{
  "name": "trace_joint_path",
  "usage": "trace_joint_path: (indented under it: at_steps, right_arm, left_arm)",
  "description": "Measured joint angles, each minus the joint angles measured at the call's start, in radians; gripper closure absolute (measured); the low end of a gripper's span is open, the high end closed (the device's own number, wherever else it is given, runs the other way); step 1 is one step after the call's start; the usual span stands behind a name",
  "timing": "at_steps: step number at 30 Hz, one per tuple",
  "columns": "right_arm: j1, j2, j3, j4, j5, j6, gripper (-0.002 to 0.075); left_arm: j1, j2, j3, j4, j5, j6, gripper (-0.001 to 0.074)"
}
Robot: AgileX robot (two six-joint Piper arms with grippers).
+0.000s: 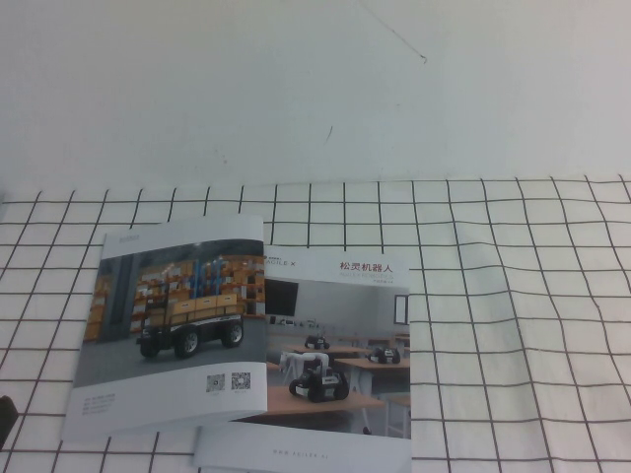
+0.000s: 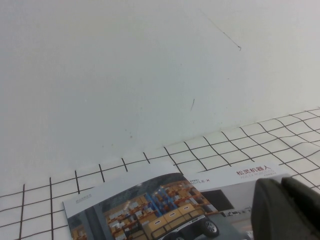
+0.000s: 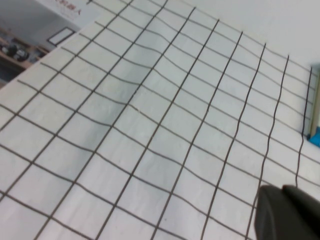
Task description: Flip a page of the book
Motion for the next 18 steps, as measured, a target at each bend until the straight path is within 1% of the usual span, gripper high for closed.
trace_joint_path:
  at_steps: [3,10,18]
  right_arm:
    - [0.000,0.000,0.000,0.000,0.035,0.001,0.0726]
    - [0.000,0.000,0.000,0.000,0.048,0.003,0.0726]
    - [0.000,-0.001,0.000,0.000,0.055,0.004,0.0726]
  left_arm:
    - [0.000,0.000,0.000,0.000,0.001,0.000,0.0737]
    - [0.000,0.000,0.018,0.000,0.000,0.004,0.0737]
    - [0.005,-0.070,0.136,0.132,-0.002,0.006,0.0737]
